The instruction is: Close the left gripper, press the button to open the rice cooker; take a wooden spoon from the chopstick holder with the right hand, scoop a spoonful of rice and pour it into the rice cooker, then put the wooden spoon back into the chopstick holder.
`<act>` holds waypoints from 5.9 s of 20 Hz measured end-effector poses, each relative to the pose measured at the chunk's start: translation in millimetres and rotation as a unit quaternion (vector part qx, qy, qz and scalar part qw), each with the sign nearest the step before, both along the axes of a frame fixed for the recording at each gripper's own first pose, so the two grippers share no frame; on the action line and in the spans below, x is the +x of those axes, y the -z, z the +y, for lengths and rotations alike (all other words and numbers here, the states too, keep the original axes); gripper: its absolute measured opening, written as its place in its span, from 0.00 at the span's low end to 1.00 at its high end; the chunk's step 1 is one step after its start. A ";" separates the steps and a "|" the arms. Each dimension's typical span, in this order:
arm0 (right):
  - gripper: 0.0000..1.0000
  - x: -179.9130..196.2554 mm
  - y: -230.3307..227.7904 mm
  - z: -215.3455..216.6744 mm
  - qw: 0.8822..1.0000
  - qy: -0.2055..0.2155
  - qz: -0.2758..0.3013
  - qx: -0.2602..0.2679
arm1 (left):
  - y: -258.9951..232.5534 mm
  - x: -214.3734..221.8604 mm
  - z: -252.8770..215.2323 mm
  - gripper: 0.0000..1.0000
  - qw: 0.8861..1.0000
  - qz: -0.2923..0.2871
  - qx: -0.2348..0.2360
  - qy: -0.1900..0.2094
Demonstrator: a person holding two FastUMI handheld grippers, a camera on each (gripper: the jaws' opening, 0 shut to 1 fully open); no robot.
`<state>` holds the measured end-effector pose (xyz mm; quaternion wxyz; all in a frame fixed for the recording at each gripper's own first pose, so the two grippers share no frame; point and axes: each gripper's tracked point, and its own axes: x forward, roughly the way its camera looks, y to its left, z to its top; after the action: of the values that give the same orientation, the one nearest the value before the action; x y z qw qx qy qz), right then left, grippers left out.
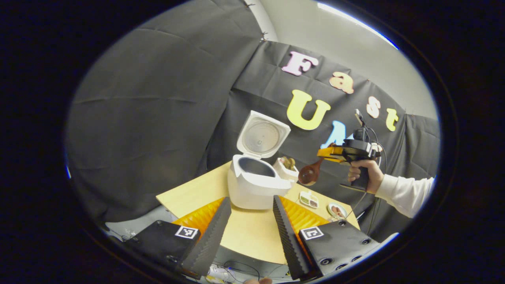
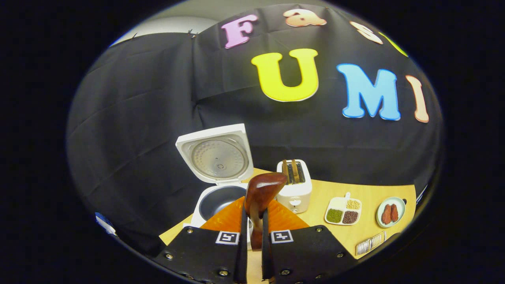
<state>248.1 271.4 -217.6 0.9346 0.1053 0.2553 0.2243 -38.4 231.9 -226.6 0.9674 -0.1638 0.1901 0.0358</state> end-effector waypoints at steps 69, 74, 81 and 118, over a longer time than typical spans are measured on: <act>0.84 -214.7 73.3 -367.1 0.926 0.373 0.056 -0.007 | -127.6 392.3 -59.9 0.81 0.995 -0.086 0.058 -0.002; 0.84 -239.6 67.7 -348.9 0.918 0.387 0.075 -0.038 | -115.9 478.9 -35.7 0.84 0.995 -0.088 0.056 -0.006; 0.84 -246.8 66.1 -334.8 0.917 0.385 0.087 -0.061 | -92.8 583.0 14.2 0.71 0.985 -0.071 0.150 -0.053; 0.84 -251.1 98.0 -259.0 0.948 0.290 0.124 -0.049 | 156.8 361.7 -54.8 0.83 0.978 0.100 0.179 -0.034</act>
<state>-3.0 12.4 -315.6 0.9242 0.1563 0.3380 -0.0843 323.3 177.1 -383.4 0.9552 0.0101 0.2712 0.1180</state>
